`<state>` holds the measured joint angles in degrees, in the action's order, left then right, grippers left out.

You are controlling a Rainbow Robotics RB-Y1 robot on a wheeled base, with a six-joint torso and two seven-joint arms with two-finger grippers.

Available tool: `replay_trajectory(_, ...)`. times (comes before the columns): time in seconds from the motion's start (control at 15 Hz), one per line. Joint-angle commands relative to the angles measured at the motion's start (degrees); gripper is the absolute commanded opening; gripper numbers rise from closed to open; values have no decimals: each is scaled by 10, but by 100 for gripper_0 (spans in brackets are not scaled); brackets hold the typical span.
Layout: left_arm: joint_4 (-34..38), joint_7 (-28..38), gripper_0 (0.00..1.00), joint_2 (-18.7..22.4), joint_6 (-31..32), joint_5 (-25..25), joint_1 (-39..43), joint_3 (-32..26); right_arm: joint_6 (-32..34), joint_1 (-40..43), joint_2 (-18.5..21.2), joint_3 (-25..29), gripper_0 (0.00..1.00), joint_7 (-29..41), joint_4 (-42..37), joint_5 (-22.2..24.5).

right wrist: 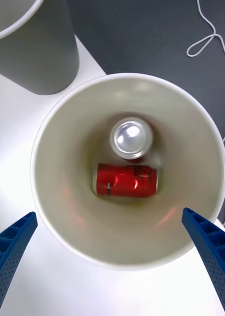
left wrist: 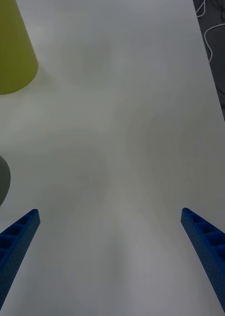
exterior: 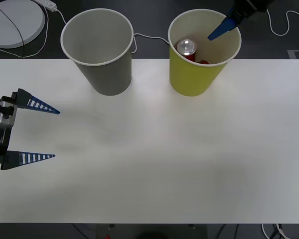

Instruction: Put the can into the green bin and the plastic bottle into the gray bin

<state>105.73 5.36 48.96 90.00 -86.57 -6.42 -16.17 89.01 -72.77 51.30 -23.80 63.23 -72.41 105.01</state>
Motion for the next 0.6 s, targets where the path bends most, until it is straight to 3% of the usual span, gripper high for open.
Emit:
replay_trajectory(0.07, 0, 0, 100, 0, 0, 0, 0, 0, 10, 53, 35, 60, 100, -18, -52, -43)
replay_trajectory(0.4, 0, 0, 100, 0, 0, 0, 0, 0, 10, 192, 86, 185, 100, -142, -118, -144)
replay_trajectory(0.6, 0, 0, 100, 0, 0, 0, 0, 0, 10, 252, 93, 246, 100, -225, -134, -174)
